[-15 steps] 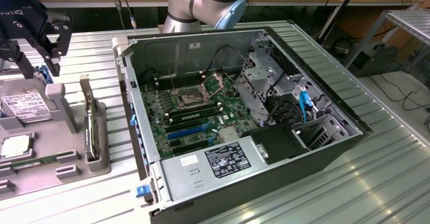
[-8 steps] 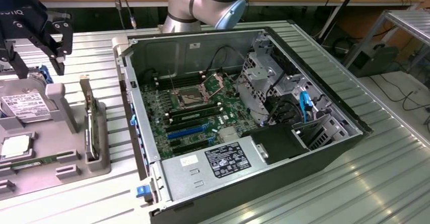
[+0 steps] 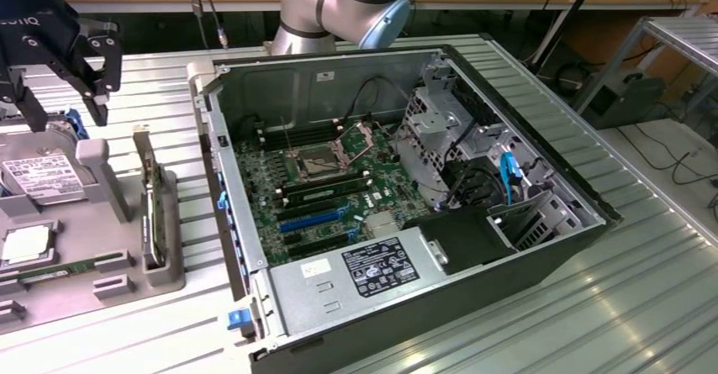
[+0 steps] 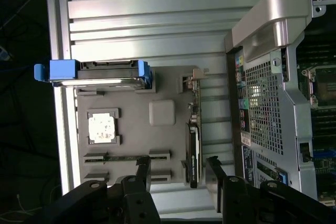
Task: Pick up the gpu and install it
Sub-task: 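Pick up the gpu and move the gpu toward the slot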
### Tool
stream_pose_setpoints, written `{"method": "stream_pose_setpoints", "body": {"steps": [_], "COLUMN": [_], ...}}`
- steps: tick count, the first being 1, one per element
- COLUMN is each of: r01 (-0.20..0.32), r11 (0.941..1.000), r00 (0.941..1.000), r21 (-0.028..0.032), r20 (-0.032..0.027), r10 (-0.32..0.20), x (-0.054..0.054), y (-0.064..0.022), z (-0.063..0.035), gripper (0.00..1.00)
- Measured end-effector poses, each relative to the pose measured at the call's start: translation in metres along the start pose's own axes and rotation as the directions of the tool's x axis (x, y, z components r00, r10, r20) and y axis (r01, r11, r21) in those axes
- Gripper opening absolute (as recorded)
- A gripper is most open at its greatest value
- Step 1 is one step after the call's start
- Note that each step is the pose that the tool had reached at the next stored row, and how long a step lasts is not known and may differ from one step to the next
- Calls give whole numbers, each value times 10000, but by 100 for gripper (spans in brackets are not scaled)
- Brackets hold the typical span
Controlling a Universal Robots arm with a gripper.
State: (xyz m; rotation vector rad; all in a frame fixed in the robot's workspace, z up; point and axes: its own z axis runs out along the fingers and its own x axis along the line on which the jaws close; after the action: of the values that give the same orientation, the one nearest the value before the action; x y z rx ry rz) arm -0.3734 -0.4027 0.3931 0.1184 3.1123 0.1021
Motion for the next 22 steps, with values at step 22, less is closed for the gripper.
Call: {"method": "stream_pose_setpoints", "body": {"steps": [22], "r01": [-1], "r11": [10000], "r00": [10000], "r21": [1], "r20": [-1], "r10": [1], "x": [-64], "y": [-2], "z": [110], "gripper": [54]}}
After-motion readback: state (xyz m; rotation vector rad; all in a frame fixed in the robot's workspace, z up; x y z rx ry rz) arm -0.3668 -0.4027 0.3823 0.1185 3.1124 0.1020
